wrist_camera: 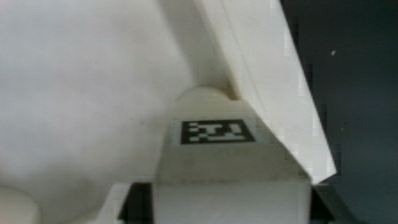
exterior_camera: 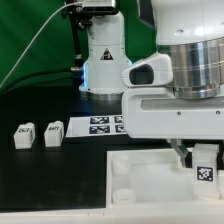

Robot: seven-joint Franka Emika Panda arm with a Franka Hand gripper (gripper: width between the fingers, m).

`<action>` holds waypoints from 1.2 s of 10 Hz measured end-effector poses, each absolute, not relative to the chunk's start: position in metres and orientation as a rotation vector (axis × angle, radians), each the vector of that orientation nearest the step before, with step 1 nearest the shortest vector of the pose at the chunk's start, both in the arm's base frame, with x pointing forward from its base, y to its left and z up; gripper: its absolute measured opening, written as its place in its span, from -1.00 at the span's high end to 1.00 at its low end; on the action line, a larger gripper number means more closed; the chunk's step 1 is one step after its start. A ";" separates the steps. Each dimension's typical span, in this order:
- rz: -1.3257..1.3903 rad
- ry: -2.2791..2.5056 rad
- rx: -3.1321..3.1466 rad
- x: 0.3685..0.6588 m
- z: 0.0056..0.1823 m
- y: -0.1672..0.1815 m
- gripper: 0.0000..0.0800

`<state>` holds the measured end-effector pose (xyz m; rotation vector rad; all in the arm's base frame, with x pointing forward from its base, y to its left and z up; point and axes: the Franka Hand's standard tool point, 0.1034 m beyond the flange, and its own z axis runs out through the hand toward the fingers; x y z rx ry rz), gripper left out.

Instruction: Assemble one leg

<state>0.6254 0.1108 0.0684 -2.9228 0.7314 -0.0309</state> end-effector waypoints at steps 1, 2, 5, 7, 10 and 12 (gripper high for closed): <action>-0.011 0.955 -2.856 0.626 0.068 0.111 0.27; 0.047 1.238 -2.761 0.628 0.067 0.110 0.27; 0.113 2.075 -2.242 0.629 0.068 0.112 0.27; 0.150 2.380 -1.907 0.629 0.069 0.111 0.27; 0.132 2.533 -1.733 0.628 0.069 0.109 0.26; 0.124 2.537 -1.736 0.627 0.069 0.108 0.26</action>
Offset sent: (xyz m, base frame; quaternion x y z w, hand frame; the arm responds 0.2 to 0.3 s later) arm 0.0070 0.0113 -0.0015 -0.0211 0.0205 0.5326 0.8458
